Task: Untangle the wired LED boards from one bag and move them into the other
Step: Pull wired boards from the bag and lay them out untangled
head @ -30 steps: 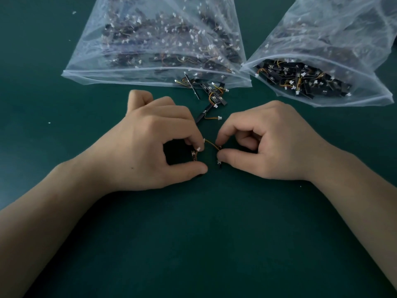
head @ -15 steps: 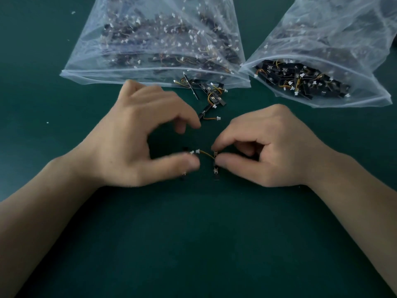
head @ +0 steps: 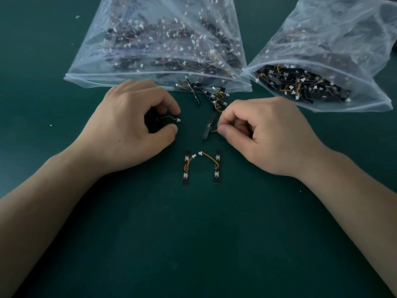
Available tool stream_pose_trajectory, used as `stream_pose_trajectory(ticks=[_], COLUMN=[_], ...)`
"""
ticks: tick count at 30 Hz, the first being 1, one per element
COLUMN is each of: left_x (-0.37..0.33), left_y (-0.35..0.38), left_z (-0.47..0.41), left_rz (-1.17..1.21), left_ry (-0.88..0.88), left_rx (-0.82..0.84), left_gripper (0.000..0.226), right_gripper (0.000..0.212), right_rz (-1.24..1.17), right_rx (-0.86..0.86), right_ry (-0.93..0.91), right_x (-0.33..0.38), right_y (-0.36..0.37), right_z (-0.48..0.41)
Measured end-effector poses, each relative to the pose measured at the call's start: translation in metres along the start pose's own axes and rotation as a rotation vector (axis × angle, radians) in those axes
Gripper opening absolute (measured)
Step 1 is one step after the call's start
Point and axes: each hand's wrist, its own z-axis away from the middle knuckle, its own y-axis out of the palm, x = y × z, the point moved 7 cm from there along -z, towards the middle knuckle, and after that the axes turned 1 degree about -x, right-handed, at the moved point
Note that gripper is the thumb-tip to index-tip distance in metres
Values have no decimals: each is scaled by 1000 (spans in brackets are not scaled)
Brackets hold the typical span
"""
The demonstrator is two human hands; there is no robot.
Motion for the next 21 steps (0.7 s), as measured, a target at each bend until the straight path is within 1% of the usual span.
stream_pose_trajectory(ticks=[4, 8, 10, 13, 15, 18, 21], left_x=[0, -1, -3, -5, -2, 5, 12], left_y=[-1, 0, 1, -3, -5, -4, -5], left_z=[0, 2, 3, 4, 4, 3, -1], left_rz=[52, 109, 106, 179, 295, 505, 616], left_ry=[2, 11, 51, 108, 89, 17, -25], left_rx=[30, 3, -14, -62, -93, -117, -145], left_gripper=[27, 23, 25, 19, 20, 29, 34], right_gripper=[13, 12, 9, 4, 6, 7, 5], right_rz=[-154, -282, -279, -251, -244, -229, -215], right_rx=[-148, -223, -227, -204, -181, -158, -153], right_ry=[-48, -11, 17, 36, 35, 30, 18], right_x=[3, -3, -6, -8, -7, -7, -6], right_y=[-13, -21, -21, -19, -17, -16, -15], right_z=[4, 6, 5, 3, 3, 3, 2])
